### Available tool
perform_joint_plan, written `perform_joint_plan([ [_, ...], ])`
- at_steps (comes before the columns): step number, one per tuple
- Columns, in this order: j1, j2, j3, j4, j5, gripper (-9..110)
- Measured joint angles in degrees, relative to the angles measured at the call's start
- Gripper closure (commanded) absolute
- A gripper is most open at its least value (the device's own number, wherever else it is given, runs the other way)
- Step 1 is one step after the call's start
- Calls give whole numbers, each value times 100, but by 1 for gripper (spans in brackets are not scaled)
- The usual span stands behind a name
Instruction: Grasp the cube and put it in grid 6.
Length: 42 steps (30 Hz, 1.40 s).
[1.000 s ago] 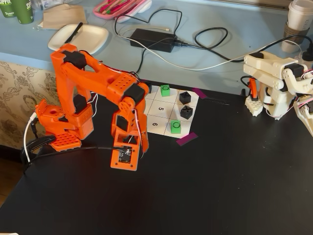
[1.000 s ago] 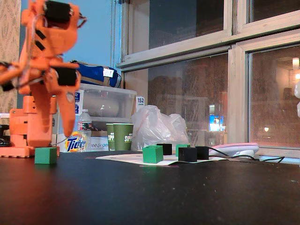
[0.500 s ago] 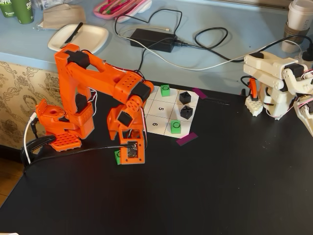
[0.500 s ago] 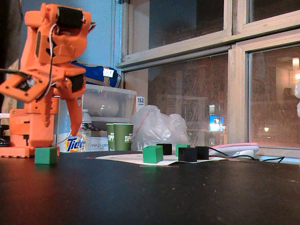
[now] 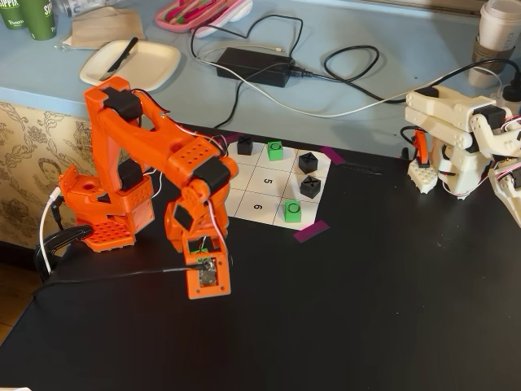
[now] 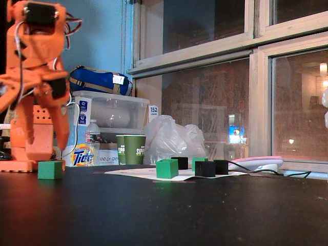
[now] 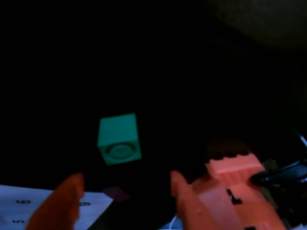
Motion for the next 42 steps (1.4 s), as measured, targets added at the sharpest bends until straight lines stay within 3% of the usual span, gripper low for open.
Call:
perform_joint_plan([
  [11,-158,0,1046,-958,-62,73],
  [12,-158,18,1213,-1072,-97,80],
  [13,-167,114,1494,-1266,-123,101],
  [21,-650,1028,2250,-2188,615,101],
  [31,-3823,1169,642,-826,2610,101],
  [42,-3876,2224,2575,-2057,2698,101],
])
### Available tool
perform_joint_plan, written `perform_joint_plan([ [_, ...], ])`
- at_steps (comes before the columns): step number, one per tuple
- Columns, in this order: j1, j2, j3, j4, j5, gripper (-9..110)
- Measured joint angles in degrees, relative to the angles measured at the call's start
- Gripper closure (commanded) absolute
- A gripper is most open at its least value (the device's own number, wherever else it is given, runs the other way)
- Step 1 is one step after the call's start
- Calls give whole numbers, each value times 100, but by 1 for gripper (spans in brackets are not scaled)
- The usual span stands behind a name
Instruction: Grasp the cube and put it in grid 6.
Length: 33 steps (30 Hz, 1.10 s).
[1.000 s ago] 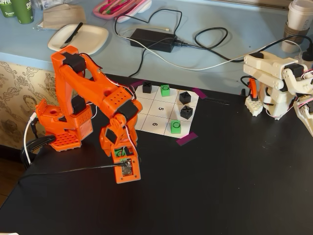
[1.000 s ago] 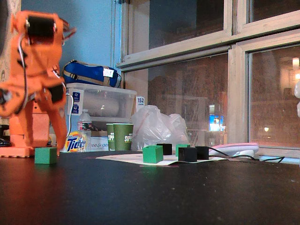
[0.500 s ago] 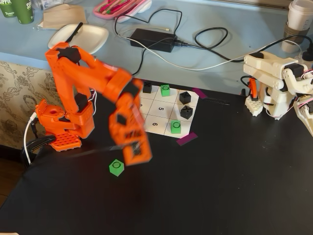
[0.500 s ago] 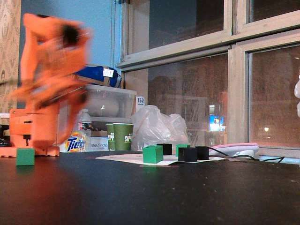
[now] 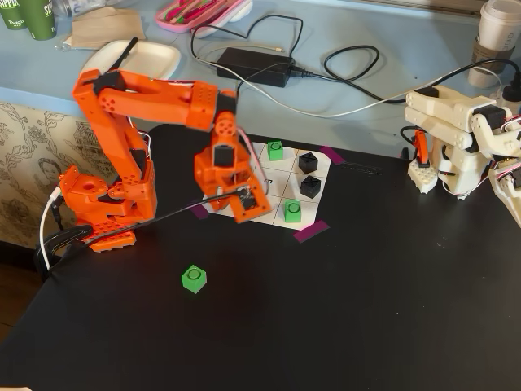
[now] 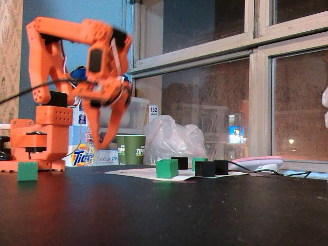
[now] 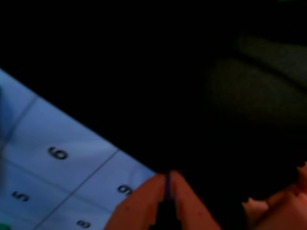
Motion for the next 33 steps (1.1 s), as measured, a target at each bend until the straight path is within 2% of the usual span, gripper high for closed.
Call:
perform_joint_plan([
  [3,35,580,993,-765,0,101],
  [7,97,1406,1591,-993,193,101],
  [15,967,2979,2549,-1494,650,101],
  [21,1687,4482,3894,-2109,738,101],
  [28,2065,6970,4922,-1652,1028,101],
  [33,2303,7163,4922,-1617,1354,101],
])
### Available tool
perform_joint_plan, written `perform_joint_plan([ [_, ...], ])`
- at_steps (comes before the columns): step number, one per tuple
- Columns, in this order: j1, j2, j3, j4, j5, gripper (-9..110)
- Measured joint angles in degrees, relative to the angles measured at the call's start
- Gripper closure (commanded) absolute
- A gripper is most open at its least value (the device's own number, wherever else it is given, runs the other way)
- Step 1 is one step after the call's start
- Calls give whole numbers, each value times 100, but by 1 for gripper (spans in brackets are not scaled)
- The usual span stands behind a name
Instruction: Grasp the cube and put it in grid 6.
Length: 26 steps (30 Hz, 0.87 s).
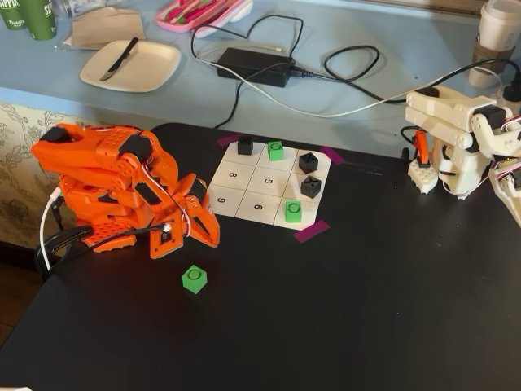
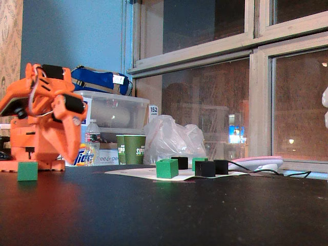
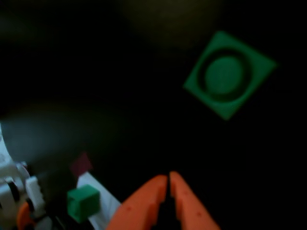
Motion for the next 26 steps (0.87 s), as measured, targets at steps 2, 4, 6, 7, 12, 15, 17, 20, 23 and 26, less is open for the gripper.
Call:
perform_joint_plan([
  [2,62,9,0,0,114,101],
  [4,141,18,0,0,211,101],
  [6,255,44,0,0,334,101],
  [7,316,44,0,0,413,101],
  [12,633,44,0,0,791,101],
  [15,642,44,0,0,817,101],
  [17,686,44,0,0,826,101],
  [20,686,44,0,0,826,101],
  [23,712,44,0,0,870,101],
  [26,861,44,0,0,958,101],
])
